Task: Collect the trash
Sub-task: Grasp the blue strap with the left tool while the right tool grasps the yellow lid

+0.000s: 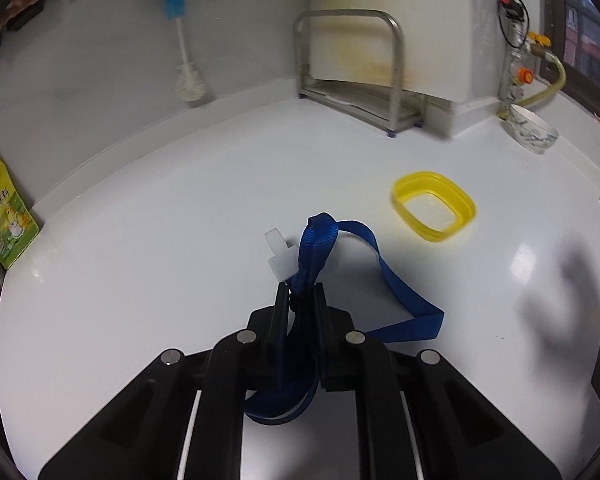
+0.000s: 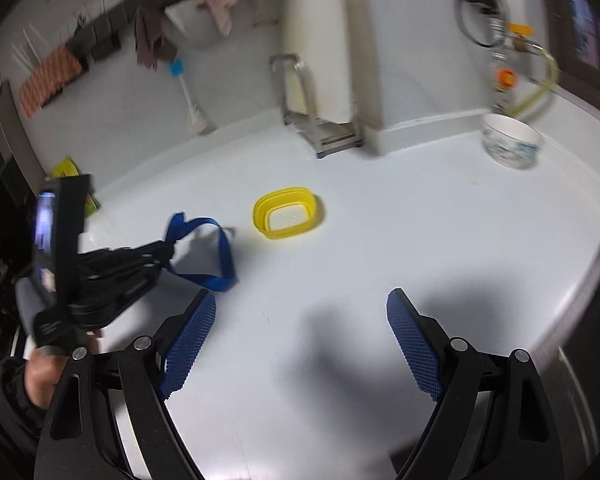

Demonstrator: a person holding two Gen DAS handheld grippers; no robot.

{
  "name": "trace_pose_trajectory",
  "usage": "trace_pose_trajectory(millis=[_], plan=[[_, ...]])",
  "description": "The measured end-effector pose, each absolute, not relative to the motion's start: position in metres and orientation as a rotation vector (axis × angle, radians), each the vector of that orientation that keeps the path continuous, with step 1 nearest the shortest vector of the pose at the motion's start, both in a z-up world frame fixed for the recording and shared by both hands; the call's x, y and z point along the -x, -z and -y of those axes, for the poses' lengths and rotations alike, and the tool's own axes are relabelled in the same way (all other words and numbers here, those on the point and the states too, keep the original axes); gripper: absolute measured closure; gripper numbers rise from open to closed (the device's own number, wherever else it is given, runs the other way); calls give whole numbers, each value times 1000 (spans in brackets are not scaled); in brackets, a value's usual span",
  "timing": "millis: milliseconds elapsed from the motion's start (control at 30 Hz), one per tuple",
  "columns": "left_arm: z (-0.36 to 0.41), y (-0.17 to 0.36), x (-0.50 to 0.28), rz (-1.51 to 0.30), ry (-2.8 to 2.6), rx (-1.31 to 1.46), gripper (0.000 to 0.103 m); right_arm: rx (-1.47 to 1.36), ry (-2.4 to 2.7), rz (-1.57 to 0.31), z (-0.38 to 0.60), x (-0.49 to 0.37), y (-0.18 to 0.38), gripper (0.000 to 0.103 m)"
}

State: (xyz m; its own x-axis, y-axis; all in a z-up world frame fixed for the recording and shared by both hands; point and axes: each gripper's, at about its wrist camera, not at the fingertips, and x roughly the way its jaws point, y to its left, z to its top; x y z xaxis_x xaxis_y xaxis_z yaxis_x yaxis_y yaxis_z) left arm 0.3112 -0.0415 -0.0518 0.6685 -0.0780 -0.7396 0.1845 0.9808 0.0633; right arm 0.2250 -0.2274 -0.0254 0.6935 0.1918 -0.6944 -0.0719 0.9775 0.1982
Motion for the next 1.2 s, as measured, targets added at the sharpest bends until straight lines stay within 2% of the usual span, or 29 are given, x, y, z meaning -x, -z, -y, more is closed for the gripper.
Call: trace_pose_trajectory(millis=[367,633,1067,1167,1200], plan=[[-9,64,-334,-879,87,-18,91,-13,-152,-903,187,-315,62,19],[-28,67,-348,-896,42,2,91,-37,-111,-947,178,-356,77,19],[-27,73,-351,-908,30,0,91,6,-86,-985,165,-387,86,20],[-27,73,-351,-907,29,-2,91,31,-98,-986,159,-389,87,22],[-27,73,-351,-907,29,-4,91,39,-98,-982,157,-389,87,27]])
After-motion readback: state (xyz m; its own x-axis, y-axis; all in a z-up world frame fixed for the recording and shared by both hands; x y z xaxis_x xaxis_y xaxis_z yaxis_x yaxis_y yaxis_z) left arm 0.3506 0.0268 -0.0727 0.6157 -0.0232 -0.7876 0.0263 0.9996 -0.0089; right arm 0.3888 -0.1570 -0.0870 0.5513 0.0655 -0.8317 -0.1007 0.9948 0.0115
